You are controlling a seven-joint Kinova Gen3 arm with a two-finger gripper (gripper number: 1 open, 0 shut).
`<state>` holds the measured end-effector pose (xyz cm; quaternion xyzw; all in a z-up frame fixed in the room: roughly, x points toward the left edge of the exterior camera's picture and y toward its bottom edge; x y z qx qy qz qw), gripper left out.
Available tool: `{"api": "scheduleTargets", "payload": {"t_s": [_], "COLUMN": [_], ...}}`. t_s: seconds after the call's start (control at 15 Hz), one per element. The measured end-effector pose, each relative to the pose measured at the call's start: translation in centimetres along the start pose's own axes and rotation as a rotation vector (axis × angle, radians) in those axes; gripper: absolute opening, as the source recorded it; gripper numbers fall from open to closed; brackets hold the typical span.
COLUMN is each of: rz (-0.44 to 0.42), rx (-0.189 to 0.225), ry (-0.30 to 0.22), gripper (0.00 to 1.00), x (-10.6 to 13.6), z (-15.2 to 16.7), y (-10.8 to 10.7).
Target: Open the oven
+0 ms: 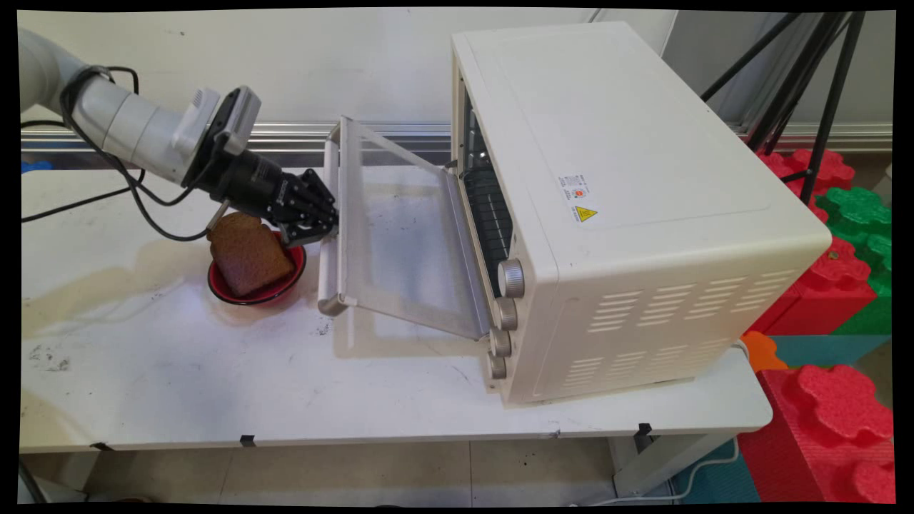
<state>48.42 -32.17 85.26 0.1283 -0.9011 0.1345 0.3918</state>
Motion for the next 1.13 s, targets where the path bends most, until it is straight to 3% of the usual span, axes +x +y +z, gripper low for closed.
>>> {"api": "scheduleTargets", "payload": {"t_s": [1.13], "rz": [-0.035], "rx": [-0.023], "ry": [-0.094], "gripper": [0.00], "x": [-6.4], "z": [0.3], "y": [1.4]}}
